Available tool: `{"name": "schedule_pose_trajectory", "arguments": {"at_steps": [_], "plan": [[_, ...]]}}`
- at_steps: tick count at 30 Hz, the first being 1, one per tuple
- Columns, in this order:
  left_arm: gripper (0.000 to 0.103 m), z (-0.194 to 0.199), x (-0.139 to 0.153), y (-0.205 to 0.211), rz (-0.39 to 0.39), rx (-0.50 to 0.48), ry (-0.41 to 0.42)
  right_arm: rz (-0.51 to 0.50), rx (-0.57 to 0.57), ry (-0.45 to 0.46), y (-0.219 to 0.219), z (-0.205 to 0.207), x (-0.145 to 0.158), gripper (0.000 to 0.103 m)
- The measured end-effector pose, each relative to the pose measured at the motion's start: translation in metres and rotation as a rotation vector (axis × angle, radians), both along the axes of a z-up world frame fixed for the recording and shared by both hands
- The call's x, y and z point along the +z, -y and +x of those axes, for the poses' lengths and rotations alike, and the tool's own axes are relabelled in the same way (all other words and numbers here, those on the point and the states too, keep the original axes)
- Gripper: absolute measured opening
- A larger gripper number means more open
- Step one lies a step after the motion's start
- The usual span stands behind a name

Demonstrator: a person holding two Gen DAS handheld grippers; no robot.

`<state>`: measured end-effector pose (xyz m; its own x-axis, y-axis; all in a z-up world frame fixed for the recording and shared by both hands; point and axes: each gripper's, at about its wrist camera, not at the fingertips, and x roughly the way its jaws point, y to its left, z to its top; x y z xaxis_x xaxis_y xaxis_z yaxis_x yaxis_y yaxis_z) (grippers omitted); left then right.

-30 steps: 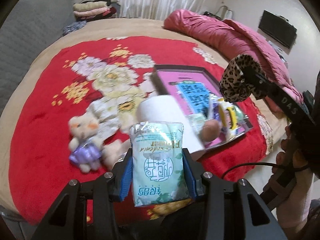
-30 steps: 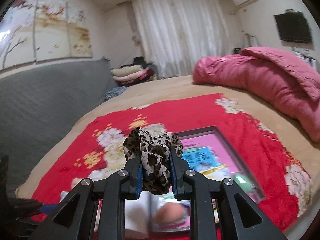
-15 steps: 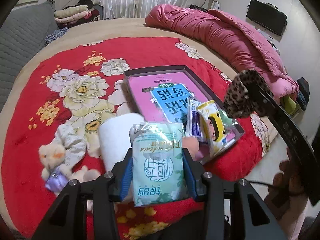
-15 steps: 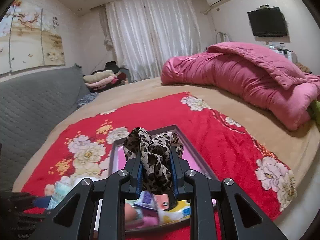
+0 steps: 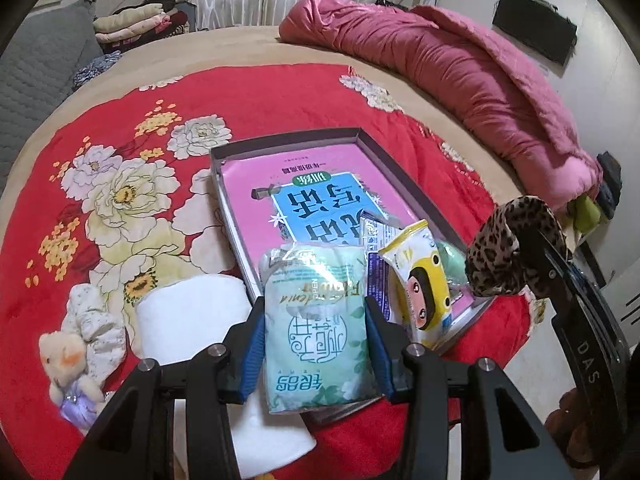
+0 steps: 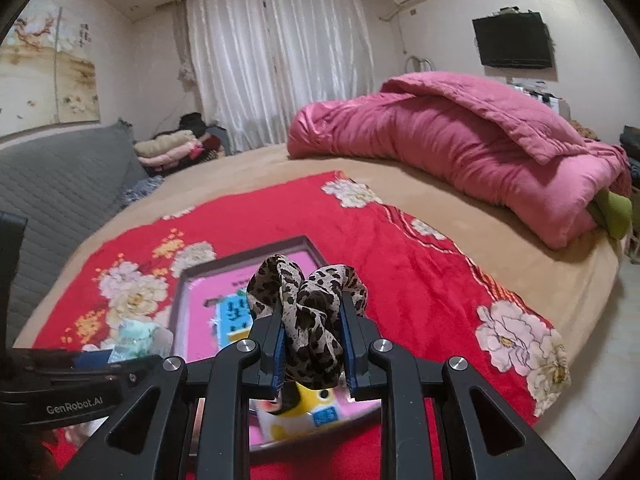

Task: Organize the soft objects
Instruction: 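Lift and carry the tissue pack with the left tool while the right tool carries the scrunchie toward the tray, then lower the leopard scrunchie into the tray and open the right tool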

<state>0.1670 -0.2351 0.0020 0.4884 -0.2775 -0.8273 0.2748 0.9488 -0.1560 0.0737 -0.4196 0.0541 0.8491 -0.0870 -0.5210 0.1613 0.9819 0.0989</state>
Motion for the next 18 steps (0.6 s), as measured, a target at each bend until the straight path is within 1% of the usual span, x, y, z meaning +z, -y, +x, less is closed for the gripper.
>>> {"name": "schedule_pose_trajectory", "arguments": {"at_steps": [4,10,15,18], "plan": [[0.046,0.006,-0.009,0.007,0.019,-0.005,-0.017,-0.014,-0.011,-0.033,0.003,0.006,-0.01,0.024],[0.046,0.008,-0.012,0.008,0.016,-0.009,-0.02,-0.023,0.034,-0.113,-0.004,0.018,-0.033,0.024],[0.046,0.01,-0.012,0.008,0.016,-0.008,-0.019,-0.023,0.057,-0.136,-0.008,0.022,-0.044,0.024],[0.046,0.011,-0.013,0.009,0.017,-0.009,-0.02,0.002,0.075,-0.158,-0.008,0.026,-0.052,0.026]]}}
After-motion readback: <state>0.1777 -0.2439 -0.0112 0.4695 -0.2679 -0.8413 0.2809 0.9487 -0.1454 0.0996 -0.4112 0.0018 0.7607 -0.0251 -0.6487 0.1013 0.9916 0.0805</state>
